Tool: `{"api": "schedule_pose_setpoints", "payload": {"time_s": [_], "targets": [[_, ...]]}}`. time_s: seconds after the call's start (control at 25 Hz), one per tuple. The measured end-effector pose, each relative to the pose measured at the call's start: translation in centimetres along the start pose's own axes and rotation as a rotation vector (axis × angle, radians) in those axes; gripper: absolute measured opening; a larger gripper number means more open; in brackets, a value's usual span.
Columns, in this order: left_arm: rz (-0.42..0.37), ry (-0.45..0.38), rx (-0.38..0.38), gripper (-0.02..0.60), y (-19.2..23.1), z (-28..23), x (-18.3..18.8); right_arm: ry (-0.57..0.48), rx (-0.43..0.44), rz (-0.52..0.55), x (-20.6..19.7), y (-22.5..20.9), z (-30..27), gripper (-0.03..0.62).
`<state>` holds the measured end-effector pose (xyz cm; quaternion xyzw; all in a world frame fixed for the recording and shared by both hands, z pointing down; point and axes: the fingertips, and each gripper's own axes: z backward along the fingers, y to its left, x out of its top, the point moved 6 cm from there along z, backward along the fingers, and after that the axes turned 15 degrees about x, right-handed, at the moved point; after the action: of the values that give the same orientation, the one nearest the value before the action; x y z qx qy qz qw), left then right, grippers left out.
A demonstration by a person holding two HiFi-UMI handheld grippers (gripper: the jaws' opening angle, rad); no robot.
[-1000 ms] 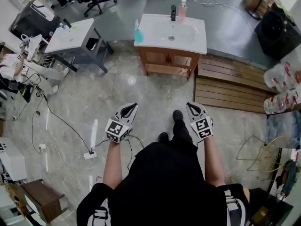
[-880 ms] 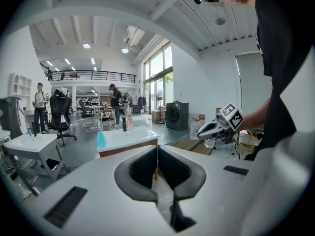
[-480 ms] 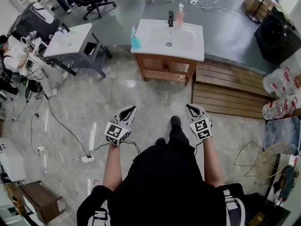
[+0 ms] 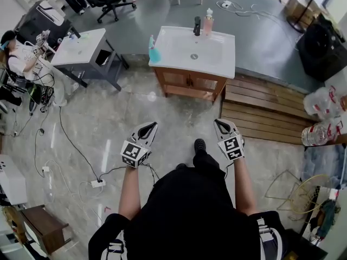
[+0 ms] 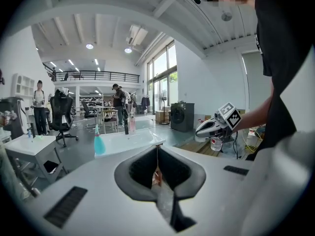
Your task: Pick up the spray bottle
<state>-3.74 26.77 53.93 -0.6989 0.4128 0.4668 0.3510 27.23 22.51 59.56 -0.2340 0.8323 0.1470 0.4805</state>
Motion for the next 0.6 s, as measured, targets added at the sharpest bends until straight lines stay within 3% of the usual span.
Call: {"api": "schedule_pose_setpoints", "payload": {"time_s": [0.6], "targets": [[0.003, 0.011, 0.038, 0.025, -1.1, -6.4, 2.9, 0.005, 0.048, 0.029, 0.6, -8.0, -0.3, 0.017]]}}
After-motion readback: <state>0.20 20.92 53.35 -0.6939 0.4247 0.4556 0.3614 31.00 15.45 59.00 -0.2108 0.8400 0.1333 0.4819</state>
